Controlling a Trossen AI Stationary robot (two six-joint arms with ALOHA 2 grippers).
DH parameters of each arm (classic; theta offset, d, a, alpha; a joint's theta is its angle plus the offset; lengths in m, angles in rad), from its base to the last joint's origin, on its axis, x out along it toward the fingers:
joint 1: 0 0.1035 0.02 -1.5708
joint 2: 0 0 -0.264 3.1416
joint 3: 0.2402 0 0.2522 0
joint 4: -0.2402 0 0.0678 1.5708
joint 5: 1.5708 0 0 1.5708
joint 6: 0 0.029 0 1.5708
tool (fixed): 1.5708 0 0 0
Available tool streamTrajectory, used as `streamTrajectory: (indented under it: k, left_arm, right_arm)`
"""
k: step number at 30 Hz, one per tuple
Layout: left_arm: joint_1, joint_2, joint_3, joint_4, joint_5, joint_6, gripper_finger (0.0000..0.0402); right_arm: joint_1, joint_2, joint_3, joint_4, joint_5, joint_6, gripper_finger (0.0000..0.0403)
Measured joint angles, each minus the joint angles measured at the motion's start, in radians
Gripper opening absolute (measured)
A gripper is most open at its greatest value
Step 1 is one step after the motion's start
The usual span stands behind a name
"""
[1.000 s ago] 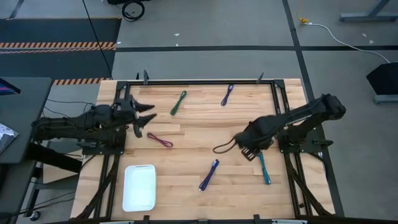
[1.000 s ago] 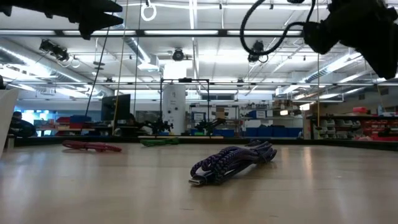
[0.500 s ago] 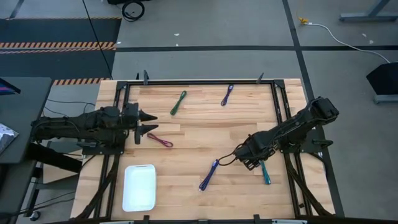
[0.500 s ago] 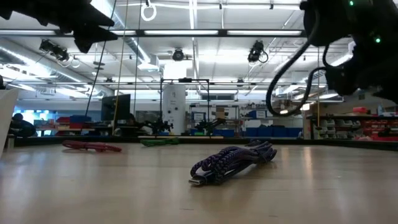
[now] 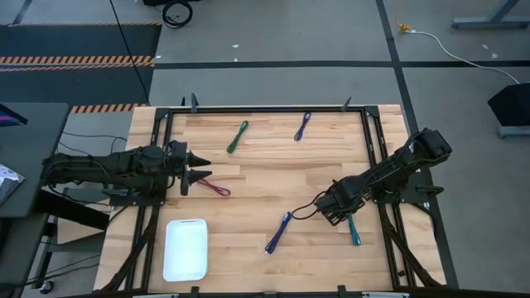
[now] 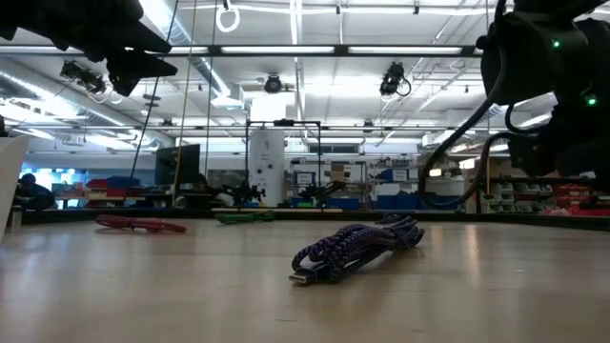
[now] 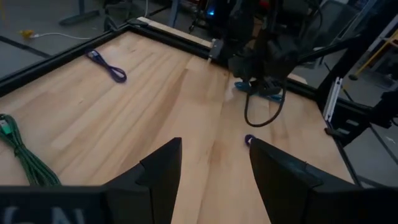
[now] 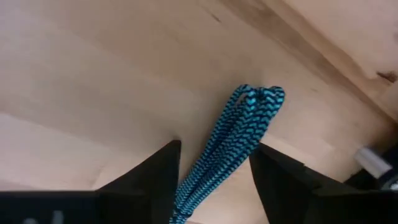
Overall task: Pick and place USB-C Cables
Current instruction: Put the light blue charger cable into the bin
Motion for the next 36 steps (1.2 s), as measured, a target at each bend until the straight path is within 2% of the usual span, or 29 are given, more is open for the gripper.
streamTrajectory:
  k: [4,8,9,13,16,21,24,26,29,31,33,36]
  left_arm:
    - [0.000,0.000,-0.001,0.055,0.000,0.024,0.0197]
    - [0.000,0.000,-0.001,0.103,0.000,0.020,0.0197]
    - [0.000,0.000,-0.001,0.108,0.000,0.023,0.0197]
    - [-0.002,0.000,-0.001,0.123,0.000,0.081,0.0197]
    - [-0.016,0.000,-0.001,0.148,0.002,0.101,0.0197]
    - [-0.056,0.000,-0.001,0.193,0.005,0.145,0.0197]
    - [-0.091,0.000,-0.001,0.217,0.028,0.181,0.0197]
    - [-0.115,0.000,-0.001,0.241,0.039,0.185,0.0197]
    - [-0.152,0.000,-0.001,0.278,0.042,0.203,0.0197]
    - [-0.177,0.011,-0.001,0.285,0.041,0.229,0.0197]
    - [-0.204,0.026,-0.001,0.294,0.041,0.253,0.0197]
    - [-0.241,0.061,-0.001,0.353,0.042,0.292,0.0197]
  right_arm:
    - [0.000,0.001,0.001,0.016,0.000,-0.036,0.0143]
    - [0.001,0.005,0.027,0.019,0.027,-0.134,0.0040]
    - [-0.001,0.005,0.036,0.026,0.039,-0.169,0.0027]
    - [-0.026,0.005,0.099,0.035,0.106,-0.278,0.0035]
    - [-0.044,0.003,0.194,0.038,0.206,-0.344,0.0035]
    - [-0.041,-0.004,0.453,0.074,0.492,-0.594,0.0023]
    - [-0.021,-0.006,0.612,0.193,0.690,-0.820,0.0023]
    - [-0.011,-0.007,0.687,0.337,0.771,-0.988,0.0023]
    - [-0.011,-0.007,0.733,0.632,0.754,-1.216,0.0023]
    - [-0.025,-0.005,0.734,0.809,0.663,-1.320,0.0023]
    - [-0.045,0.003,0.734,0.934,0.565,-1.359,0.0023]
    - [-0.080,0.031,0.734,0.998,0.473,-1.344,0.0023]
